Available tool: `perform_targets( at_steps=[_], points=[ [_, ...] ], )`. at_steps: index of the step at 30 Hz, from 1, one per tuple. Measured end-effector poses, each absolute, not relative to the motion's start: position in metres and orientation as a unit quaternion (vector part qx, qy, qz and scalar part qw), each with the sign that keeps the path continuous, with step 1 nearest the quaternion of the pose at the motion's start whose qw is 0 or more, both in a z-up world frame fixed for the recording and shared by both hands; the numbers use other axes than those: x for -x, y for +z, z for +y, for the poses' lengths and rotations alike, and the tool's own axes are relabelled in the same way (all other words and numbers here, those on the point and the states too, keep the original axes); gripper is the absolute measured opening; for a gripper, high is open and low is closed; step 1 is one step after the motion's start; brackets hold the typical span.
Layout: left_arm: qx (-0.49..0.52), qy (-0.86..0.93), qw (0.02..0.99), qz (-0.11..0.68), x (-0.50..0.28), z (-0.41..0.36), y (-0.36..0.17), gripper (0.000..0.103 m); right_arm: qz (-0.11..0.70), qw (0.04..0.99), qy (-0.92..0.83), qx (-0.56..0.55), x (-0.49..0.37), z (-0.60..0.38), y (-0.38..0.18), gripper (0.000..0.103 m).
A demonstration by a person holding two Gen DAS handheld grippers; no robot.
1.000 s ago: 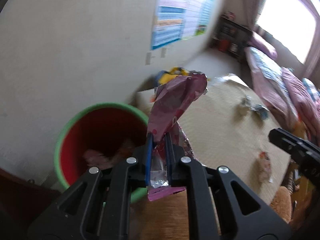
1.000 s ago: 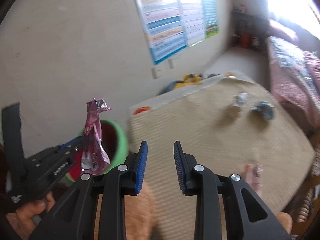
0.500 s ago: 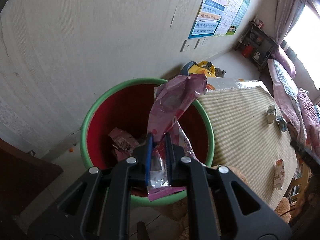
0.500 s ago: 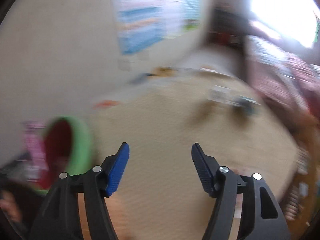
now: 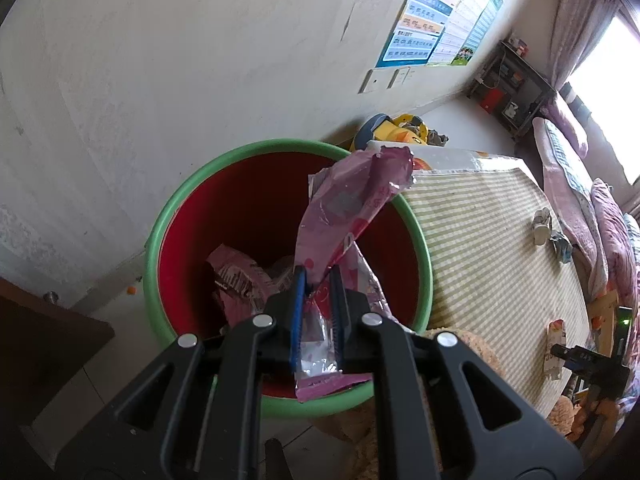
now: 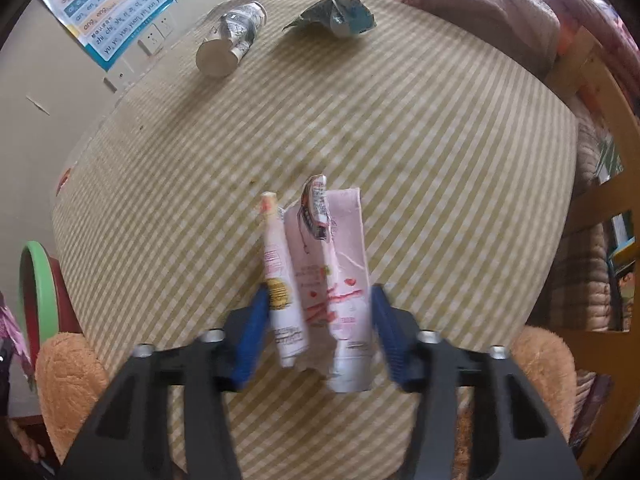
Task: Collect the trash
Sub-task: 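Open both grippers to drop the wrapper and tubes into the bucket, then grasp the crumpled foil wrapper with the right gripper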
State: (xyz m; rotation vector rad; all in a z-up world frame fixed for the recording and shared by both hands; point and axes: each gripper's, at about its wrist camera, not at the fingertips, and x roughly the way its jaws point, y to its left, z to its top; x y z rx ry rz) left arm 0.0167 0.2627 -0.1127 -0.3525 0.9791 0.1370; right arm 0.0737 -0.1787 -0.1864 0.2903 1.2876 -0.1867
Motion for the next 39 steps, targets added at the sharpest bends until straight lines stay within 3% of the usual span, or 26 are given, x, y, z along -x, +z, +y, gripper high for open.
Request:
perform_targets(
  at_steps=[8, 14, 16, 17, 18, 21, 26, 32, 39],
  points=[
    [0.162, 0.075, 0.861, 0.476, -0.020, 0.261, -0.118, 0.012, 0.542, 0.820, 0.132, -0.128, -0.089, -0.047, -0.106, 0.033],
    [0.159, 0.104, 0.863, 0.467, -0.015, 0.272, -0.115, 0.014, 0.547, 0.781, 0.281, -0.107, -0.098, 0.066, -0.100, 0.034],
    [0.160, 0.116, 0.862, 0.466, -0.012, 0.278, -0.114, 0.029, 0.556, 0.762, 0.316, -0.098, -0.102, 0.096, -0.105, 0.038],
    [0.163, 0.126, 0.863, 0.462, -0.009, 0.281, -0.114, 0.046, 0.560, 0.755, 0.327, -0.096, -0.105, 0.103, -0.108, 0.046],
    [0.169, 0.133, 0.863, 0.458, -0.006, 0.284, -0.114, 0.056, 0.566, 0.747, 0.335, -0.097, -0.107, 0.111, -0.113, 0.049],
    [0.180, 0.148, 0.859, 0.455, -0.003, 0.288, -0.116, 0.060, 0.579, 0.739, 0.325, -0.119, -0.115, 0.116, -0.125, 0.051],
    [0.166, 0.139, 0.859, 0.463, -0.008, 0.280, -0.117, 0.061, 0.548, 0.789, 0.225, -0.162, -0.133, 0.032, -0.126, 0.053],
    [0.141, 0.119, 0.870, 0.457, -0.024, 0.254, -0.110, 0.061, 0.479, 0.865, -0.034, -0.143, -0.173, -0.134, -0.123, 0.055],
    [0.114, 0.066, 0.876, 0.463, -0.057, 0.202, -0.103, 0.061, 0.530, 0.832, -0.128, -0.102, -0.243, -0.248, -0.170, 0.057]
  ],
)
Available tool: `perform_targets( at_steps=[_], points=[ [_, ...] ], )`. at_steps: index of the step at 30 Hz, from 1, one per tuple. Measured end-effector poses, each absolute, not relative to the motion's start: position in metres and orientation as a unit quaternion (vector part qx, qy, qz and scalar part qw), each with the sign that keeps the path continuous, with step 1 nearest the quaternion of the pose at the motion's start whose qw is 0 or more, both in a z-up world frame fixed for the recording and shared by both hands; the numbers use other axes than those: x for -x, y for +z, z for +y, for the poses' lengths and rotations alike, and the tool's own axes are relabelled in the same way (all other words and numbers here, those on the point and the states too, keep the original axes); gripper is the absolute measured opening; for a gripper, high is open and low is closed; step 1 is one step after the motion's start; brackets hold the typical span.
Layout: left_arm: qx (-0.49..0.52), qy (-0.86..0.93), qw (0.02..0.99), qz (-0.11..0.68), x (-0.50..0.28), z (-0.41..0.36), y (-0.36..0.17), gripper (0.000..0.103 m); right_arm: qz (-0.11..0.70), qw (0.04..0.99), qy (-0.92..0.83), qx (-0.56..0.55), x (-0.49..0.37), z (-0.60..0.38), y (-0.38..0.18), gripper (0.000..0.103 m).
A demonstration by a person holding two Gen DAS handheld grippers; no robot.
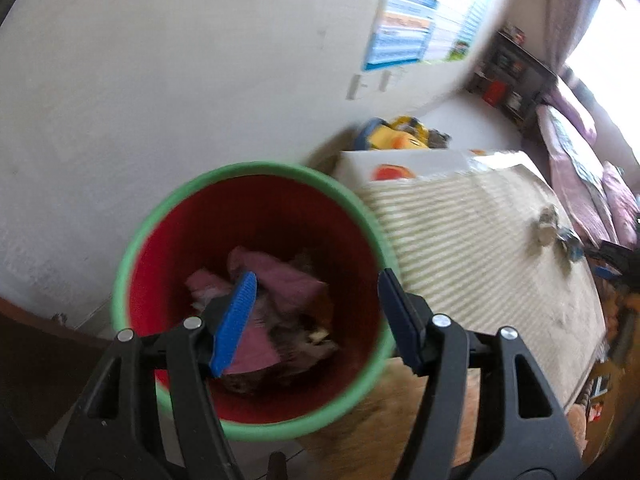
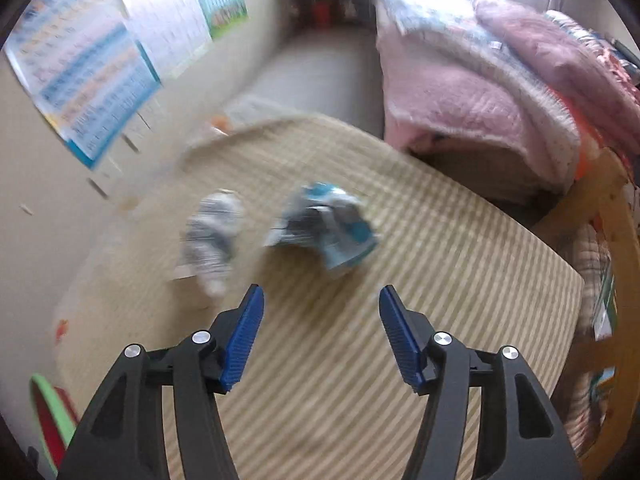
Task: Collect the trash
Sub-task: 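Grasp the crumpled foil wrapper with the right gripper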
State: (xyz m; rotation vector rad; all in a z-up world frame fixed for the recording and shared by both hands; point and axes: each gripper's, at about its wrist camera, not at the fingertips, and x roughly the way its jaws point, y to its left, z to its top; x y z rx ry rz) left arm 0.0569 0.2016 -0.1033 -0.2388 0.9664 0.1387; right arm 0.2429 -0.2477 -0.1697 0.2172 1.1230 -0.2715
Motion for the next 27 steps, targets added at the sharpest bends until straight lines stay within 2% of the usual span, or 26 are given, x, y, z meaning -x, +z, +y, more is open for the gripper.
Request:
perform_targets(
  at_steps=[2, 4, 7, 9, 10, 13, 14, 16, 23, 27],
  points=[
    [0.103, 0.046, 0.878, 0.466, -0.068, 0.181, -0.102, 0.061, 0.515, 0.843, -0.146, -0.059, -0.254, -0.252, -0.171, 0.057],
    [0.087, 0.019, 0.883, 0.461, -0.081, 0.155, -0.097, 0.061, 0.501, 0.852, -0.135, -0.064, -0.257, -0.262, -0.173, 0.057],
    [0.079, -0.016, 0.888, 0.453, -0.106, 0.118, -0.092, 0.064, 0.529, 0.843, -0.100, 0.001, -0.275, -0.252, -0.188, 0.057],
    [0.081, -0.042, 0.891, 0.445, -0.124, 0.092, -0.087, 0.065, 0.540, 0.838, -0.076, 0.019, -0.283, -0.245, -0.197, 0.052],
    [0.080, -0.053, 0.892, 0.441, -0.134, 0.079, -0.084, 0.066, 0.538, 0.840, -0.072, 0.011, -0.282, -0.246, -0.198, 0.045],
    [0.078, -0.085, 0.895, 0.431, -0.166, 0.037, -0.078, 0.069, 0.537, 0.841, -0.063, -0.017, -0.281, -0.250, -0.202, 0.034],
    [0.080, -0.096, 0.893, 0.432, -0.177, 0.024, -0.077, 0.069, 0.535, 0.842, -0.064, -0.026, -0.278, -0.254, -0.202, 0.020],
    [0.077, -0.119, 0.891, 0.431, -0.200, -0.009, -0.076, 0.069, 0.525, 0.847, -0.054, -0.058, -0.269, -0.262, -0.196, 0.014],
    [-0.023, -0.175, 0.868, 0.464, -0.253, -0.116, -0.113, 0.069, 0.454, 0.873, -0.006, -0.180, -0.176, -0.291, -0.156, 0.013],
    [-0.030, -0.172, 0.848, 0.500, -0.275, -0.146, -0.142, 0.069, 0.430, 0.879, 0.017, -0.206, -0.119, -0.278, -0.139, 0.013]
  ],
)
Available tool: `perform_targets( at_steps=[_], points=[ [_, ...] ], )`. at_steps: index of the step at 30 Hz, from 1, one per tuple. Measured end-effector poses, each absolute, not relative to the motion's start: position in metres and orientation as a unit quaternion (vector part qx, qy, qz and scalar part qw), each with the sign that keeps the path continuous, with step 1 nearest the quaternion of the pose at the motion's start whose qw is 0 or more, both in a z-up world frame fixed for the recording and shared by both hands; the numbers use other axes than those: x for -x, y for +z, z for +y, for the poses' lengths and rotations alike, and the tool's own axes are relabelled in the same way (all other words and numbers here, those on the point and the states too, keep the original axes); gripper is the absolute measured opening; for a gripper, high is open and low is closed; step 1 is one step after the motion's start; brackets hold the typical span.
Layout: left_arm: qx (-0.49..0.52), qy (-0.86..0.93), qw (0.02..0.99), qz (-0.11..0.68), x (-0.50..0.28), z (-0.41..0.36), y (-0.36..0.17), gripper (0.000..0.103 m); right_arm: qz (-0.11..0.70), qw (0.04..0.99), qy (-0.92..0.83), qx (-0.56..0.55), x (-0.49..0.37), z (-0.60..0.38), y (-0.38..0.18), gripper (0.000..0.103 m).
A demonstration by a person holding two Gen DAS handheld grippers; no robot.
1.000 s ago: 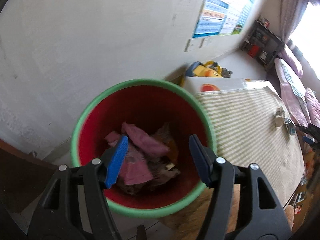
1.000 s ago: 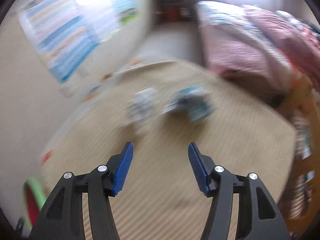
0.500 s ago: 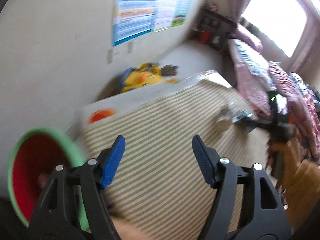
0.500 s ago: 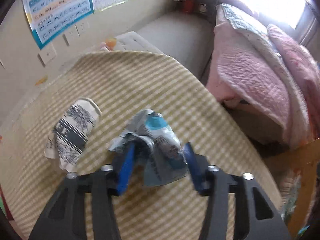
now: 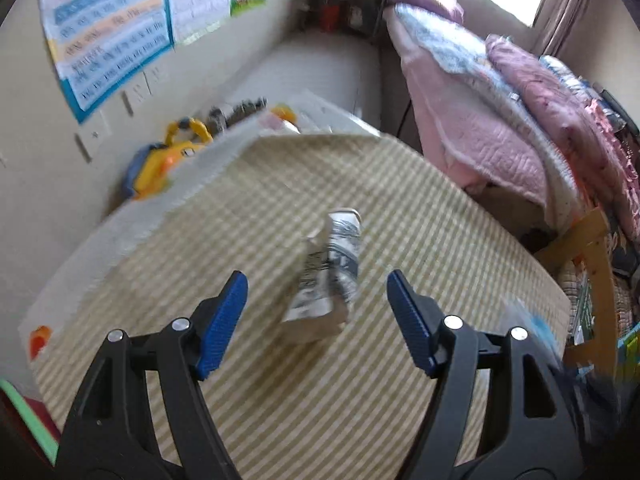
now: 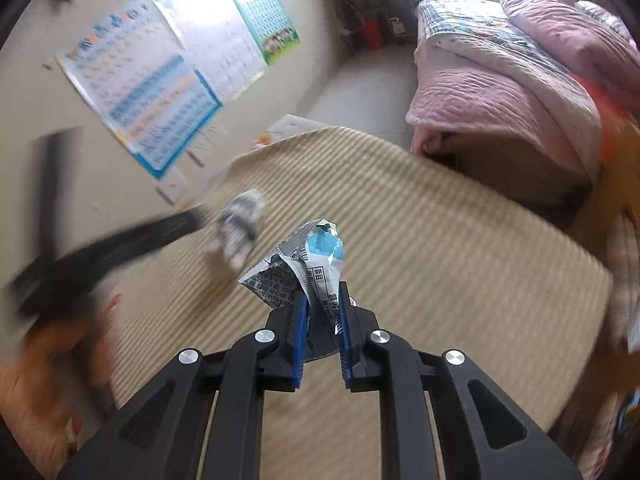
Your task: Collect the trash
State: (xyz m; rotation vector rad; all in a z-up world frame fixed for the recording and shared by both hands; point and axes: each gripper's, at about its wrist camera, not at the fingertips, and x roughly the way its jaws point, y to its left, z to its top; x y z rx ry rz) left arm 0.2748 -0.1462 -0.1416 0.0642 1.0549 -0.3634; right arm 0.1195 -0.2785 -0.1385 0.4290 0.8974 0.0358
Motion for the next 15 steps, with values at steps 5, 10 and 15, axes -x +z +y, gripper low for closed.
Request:
perform_targets(
  at_steps=[5, 10, 15],
  points=[
    [-0.065, -0.158, 0.814, 0.555, -0.285, -0.163, -0.180, 0.038, 0.415, 0.879, 0.027, -0.235, -0.080, -0.270, -0.124, 0.015],
    [-0.074, -0.158, 0.821, 0.543, -0.255, -0.148, -0.175, 0.036, 0.416, 0.874, 0.020, -0.249, -0.055, -0.259, -0.117, 0.015],
    [-0.008, -0.142, 0.846, 0.514, -0.190, -0.098, -0.139, 0.036, 0.417, 0.866, 0.016, -0.276, -0.050, -0.253, -0.113, 0.016]
  ],
)
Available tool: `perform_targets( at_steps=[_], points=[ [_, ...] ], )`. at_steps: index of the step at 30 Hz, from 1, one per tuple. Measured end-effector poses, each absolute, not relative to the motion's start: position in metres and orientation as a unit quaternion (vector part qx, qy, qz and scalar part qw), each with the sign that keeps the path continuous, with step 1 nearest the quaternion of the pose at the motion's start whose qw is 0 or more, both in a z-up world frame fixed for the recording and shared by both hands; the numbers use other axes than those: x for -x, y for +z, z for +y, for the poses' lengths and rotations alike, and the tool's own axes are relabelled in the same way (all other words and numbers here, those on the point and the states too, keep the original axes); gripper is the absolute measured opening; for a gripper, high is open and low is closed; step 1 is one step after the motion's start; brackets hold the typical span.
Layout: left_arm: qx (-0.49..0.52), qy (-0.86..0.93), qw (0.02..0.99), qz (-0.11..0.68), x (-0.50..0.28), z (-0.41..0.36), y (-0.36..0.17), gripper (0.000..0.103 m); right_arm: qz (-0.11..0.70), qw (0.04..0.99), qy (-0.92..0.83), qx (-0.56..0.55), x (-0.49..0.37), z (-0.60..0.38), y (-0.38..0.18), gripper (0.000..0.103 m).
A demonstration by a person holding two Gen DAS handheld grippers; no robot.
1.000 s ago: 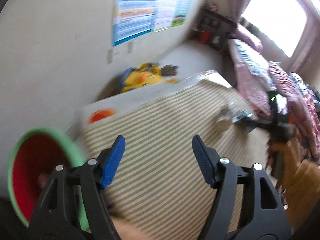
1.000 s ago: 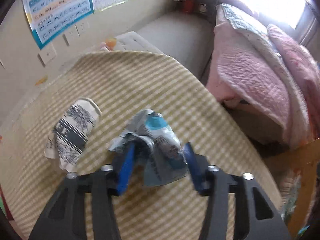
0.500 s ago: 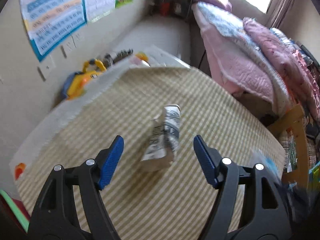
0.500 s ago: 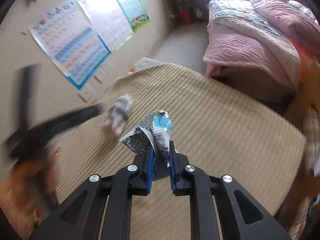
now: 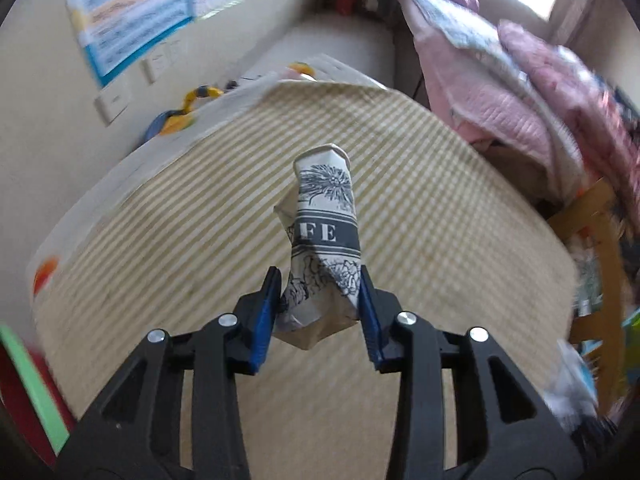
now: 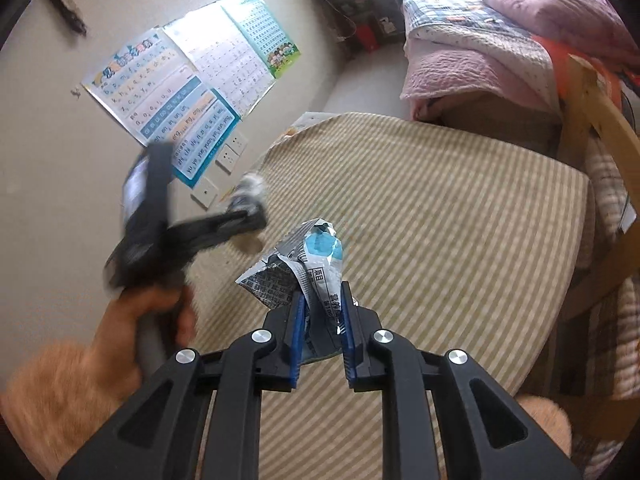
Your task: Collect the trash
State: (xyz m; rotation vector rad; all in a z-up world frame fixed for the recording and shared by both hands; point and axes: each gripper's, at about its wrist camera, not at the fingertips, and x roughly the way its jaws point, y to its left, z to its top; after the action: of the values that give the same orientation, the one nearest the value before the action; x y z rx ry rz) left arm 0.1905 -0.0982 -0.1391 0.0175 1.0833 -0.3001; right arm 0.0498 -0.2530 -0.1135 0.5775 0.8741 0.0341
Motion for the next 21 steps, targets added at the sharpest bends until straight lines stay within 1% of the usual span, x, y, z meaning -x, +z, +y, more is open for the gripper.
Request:
perform_targets(
  at_steps=[3, 8, 13, 18, 21],
  points=[
    [0.027, -0.121, 0.861, 0.494, -0.140, -0.076, -0.120, 0.037, 0.410, 0.867, 0.018, -0.284, -0.046, -0.244, -0.104, 0.016],
    [0.070, -0.104, 0.866, 0.484, -0.077, -0.060, -0.119, 0.037, 0.394, 0.877, 0.026, -0.275, -0.036, -0.207, -0.078, 0.017],
    [0.097, -0.070, 0.867, 0.483, -0.046, -0.045, -0.124, 0.037, 0.374, 0.890, 0.024, -0.260, -0.022, -0.175, -0.059, 0.017],
    [0.094, -0.063, 0.869, 0.482, -0.045, -0.041, -0.123, 0.037, 0.352, 0.899, 0.067, -0.253, -0.012, -0.147, -0.036, 0.018],
    [0.096, -0.065, 0.873, 0.473, -0.041, -0.039, -0.118, 0.037, 0.333, 0.899, 0.095, -0.268, -0.006, -0.139, -0.025, 0.019]
  ],
)
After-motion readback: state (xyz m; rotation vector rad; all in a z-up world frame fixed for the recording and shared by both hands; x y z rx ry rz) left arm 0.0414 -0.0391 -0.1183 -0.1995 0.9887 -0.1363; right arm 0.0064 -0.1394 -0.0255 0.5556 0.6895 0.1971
